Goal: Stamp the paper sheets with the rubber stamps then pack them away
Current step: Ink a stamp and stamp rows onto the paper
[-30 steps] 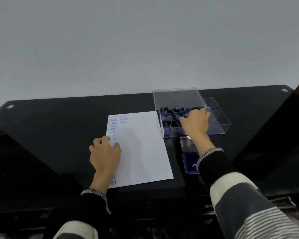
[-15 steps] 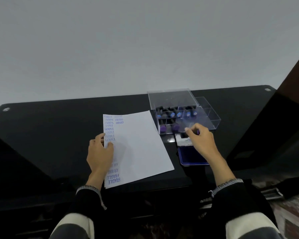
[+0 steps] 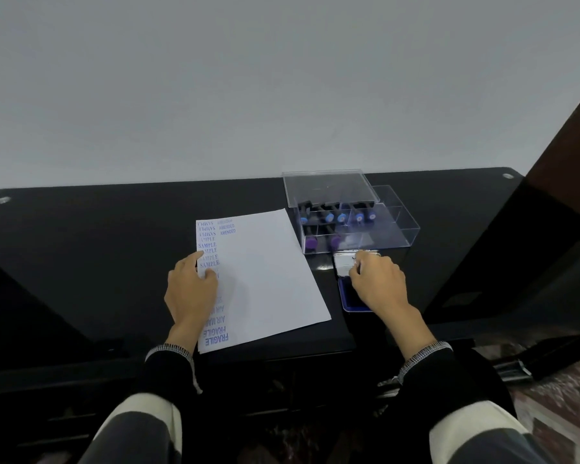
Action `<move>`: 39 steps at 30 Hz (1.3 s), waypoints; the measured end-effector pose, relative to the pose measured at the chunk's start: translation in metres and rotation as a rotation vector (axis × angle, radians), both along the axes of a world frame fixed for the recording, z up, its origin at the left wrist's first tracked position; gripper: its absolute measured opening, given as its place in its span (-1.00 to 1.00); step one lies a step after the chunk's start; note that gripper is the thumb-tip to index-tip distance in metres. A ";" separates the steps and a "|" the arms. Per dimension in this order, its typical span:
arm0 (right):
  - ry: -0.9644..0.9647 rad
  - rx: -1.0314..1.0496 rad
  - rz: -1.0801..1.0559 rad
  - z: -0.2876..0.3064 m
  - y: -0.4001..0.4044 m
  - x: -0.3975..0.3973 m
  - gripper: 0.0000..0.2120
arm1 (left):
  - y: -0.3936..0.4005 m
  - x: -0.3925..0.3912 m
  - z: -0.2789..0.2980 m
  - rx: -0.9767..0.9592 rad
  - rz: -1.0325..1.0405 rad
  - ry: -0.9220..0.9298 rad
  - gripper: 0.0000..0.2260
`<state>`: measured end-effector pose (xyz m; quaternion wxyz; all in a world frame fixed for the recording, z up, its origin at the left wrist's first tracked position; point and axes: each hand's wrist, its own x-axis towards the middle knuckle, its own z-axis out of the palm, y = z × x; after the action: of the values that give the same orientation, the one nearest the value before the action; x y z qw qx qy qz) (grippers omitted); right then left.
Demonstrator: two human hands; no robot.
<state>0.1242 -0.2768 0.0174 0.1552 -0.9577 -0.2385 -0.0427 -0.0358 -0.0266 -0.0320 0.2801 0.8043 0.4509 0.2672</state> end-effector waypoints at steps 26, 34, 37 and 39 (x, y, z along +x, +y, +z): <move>-0.086 -0.164 -0.032 -0.002 0.015 -0.006 -0.93 | -0.004 -0.003 0.006 -0.110 0.016 -0.194 -0.70; -0.075 -0.128 -0.016 -0.002 0.018 -0.002 -0.93 | -0.004 -0.002 0.006 -0.113 0.020 -0.183 -0.70; -0.093 -0.099 -0.031 -0.008 0.014 -0.006 -0.91 | -0.004 -0.001 0.007 -0.112 0.023 -0.172 -0.69; -0.119 -0.091 -0.050 -0.013 0.011 -0.009 -0.88 | -0.004 -0.001 0.007 -0.107 0.022 -0.169 -0.70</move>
<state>0.1148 -0.2657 0.0040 0.0961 -0.9652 -0.2250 -0.0926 -0.0365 -0.0310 -0.0255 0.3568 0.7577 0.4482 0.3125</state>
